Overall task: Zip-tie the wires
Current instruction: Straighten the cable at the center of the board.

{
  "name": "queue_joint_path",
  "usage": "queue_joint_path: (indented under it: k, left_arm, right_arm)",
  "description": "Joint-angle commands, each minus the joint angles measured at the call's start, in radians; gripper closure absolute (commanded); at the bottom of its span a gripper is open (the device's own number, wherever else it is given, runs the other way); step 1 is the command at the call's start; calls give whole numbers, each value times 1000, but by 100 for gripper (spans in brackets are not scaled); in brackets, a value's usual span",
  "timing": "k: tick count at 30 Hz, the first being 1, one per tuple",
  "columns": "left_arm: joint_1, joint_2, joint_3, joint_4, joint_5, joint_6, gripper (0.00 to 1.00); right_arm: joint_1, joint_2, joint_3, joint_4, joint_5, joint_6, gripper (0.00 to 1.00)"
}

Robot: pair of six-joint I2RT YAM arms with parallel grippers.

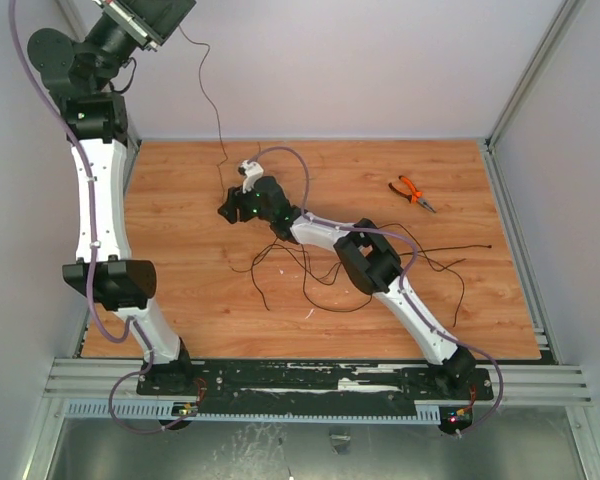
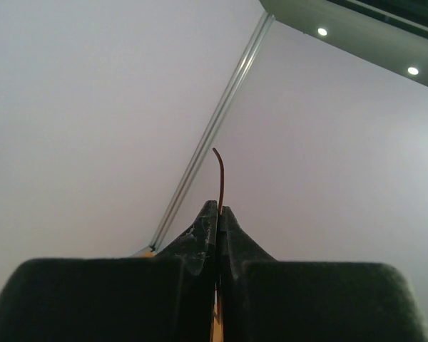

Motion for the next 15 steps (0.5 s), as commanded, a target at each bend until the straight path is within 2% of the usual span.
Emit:
queue_joint_path:
  k: [1,7,15]
  left_arm:
    - [51,-54,-17,61,26,-40,100]
    - [129,-89,-60,108,35,-79,100]
    - [224,-154,-140,153,55,-104,100]
  right_arm:
    - [5,18,75,-18,32,-26,54]
    - [-3,19,221,-84,28,-54,100]
    - [-27,-180,291,-40,-43,-53,100]
